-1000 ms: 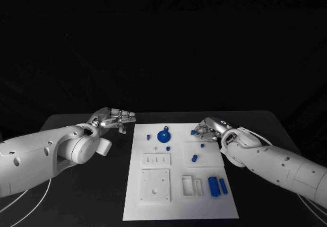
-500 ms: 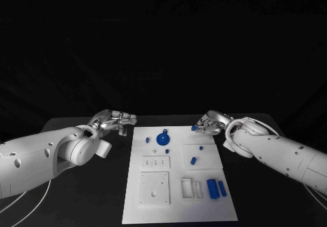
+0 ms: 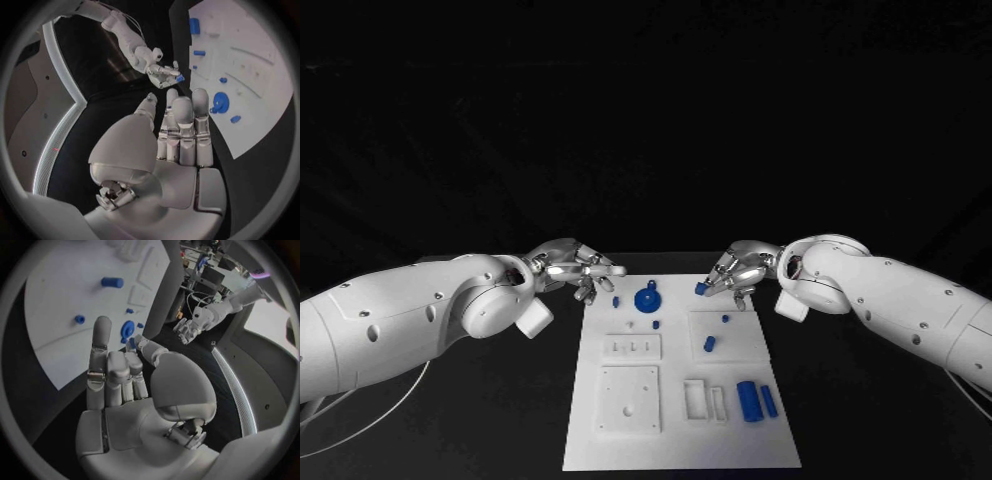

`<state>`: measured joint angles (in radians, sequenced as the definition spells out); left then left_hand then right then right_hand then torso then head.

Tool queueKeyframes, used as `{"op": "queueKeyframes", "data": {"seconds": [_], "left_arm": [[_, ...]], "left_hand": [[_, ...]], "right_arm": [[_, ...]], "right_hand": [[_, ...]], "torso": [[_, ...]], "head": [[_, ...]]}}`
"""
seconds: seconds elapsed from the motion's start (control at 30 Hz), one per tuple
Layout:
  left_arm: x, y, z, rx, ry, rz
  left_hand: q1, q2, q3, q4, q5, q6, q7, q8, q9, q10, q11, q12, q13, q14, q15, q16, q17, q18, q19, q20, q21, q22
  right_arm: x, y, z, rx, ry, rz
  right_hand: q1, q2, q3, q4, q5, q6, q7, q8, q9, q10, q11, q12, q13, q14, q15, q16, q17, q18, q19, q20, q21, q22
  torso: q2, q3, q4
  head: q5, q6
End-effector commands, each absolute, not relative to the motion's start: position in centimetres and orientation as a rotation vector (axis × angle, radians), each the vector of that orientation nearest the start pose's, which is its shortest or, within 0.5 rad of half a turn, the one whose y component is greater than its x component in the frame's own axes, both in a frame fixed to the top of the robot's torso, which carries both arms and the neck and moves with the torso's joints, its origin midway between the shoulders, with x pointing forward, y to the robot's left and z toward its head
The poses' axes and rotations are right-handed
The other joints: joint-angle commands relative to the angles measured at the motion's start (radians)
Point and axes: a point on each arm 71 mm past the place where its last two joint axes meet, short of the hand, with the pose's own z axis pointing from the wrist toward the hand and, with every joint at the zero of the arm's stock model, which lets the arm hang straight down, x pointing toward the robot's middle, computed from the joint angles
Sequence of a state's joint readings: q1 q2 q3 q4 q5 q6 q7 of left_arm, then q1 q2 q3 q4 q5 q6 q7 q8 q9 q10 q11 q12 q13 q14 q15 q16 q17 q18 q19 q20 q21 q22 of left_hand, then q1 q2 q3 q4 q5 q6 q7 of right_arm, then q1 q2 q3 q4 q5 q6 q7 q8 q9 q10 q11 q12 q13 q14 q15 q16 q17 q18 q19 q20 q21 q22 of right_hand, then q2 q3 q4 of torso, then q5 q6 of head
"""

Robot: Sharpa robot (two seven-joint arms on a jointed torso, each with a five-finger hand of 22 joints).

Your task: Assemble the parts on the task board

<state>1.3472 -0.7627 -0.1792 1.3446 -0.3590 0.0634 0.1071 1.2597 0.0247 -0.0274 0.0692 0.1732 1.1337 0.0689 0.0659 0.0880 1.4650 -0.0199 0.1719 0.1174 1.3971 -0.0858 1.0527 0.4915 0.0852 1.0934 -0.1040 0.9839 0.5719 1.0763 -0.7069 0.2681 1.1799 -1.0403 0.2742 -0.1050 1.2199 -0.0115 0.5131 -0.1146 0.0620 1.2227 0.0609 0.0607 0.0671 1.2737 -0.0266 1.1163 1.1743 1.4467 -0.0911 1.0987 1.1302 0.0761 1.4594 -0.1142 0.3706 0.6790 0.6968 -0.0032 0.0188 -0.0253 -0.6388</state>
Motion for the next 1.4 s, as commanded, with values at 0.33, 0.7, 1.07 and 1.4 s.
{"op": "queueKeyframes", "data": {"seconds": [0.33,0.7,1.07,1.4], "left_arm": [[51.2,15.6,-19.4,-0.475,2.221,-1.362],[51.2,13.8,-19.9,-0.381,2.279,-1.323],[51.0,13.6,-20.2,-0.285,2.325,-1.263],[50.5,13.2,-20.4,-0.232,2.377,-1.271]], "left_hand": [[-0.032,-0.032,-0.066,-0.008,-0.105,-0.035,0.009,-0.002,0.027,0.009,0.000,0.063,0.064,-0.005,-0.004,0.015,0.041,-0.017,-0.008,-0.006,0.012,0.017],[-0.089,-0.013,-0.079,0.037,0.097,0.016,-0.009,0.000,0.087,0.022,-0.008,0.063,0.077,-0.004,-0.009,0.024,0.059,-0.017,-0.008,-0.010,0.018,0.031],[-0.127,-0.022,-0.095,0.054,0.164,0.030,-0.030,-0.002,0.367,0.011,-0.017,0.089,0.103,-0.003,-0.016,0.027,0.072,-0.022,-0.008,-0.016,0.017,0.052],[-0.131,-0.022,-0.087,0.060,0.161,0.019,-0.031,-0.001,0.446,-0.006,-0.014,0.100,0.110,-0.005,-0.013,0.027,0.071,-0.021,-0.011,-0.014,0.011,0.064]], "right_arm": [[51.9,-19.1,-21.3,0.406,2.508,1.346],[51.4,-17.2,-21.5,0.367,2.595,1.439],[51.0,-16.7,-21.4,0.316,2.640,1.459],[50.9,-16.6,-21.4,0.308,2.653,1.464]], "right_hand": [[-0.008,0.028,-0.026,-0.012,0.041,-0.009,0.001,0.003,0.004,-0.016,0.004,-0.006,-0.002,-0.014,0.004,-0.002,0.001,-0.009,0.020,0.006,-0.011,0.011],[-0.013,0.033,-0.030,-0.026,0.058,-0.010,0.002,0.003,0.004,-0.022,0.004,-0.007,-0.001,-0.018,0.006,-0.004,0.001,-0.005,0.013,0.007,-0.014,0.025],[-0.012,0.036,-0.031,-0.029,0.057,-0.010,0.003,0.003,0.004,-0.027,0.005,-0.010,-0.002,-0.022,0.007,-0.005,0.001,-0.004,0.007,0.008,-0.015,0.032],[-0.010,0.040,-0.029,-0.033,0.056,-0.014,0.005,0.003,0.005,-0.032,0.006,-0.010,-0.001,-0.025,0.008,-0.005,0.003,0.000,0.000,0.010,-0.015,0.046]], "torso": [[-0.043,-0.0048,0.0074],[-0.043,-0.0056,0.0069],[-0.043,-0.0062,0.0064],[-0.042,-0.0062,0.0063]], "head": [[0.000,-0.041],[-0.007,-0.056],[-0.009,-0.061],[-0.016,-0.063]]}}
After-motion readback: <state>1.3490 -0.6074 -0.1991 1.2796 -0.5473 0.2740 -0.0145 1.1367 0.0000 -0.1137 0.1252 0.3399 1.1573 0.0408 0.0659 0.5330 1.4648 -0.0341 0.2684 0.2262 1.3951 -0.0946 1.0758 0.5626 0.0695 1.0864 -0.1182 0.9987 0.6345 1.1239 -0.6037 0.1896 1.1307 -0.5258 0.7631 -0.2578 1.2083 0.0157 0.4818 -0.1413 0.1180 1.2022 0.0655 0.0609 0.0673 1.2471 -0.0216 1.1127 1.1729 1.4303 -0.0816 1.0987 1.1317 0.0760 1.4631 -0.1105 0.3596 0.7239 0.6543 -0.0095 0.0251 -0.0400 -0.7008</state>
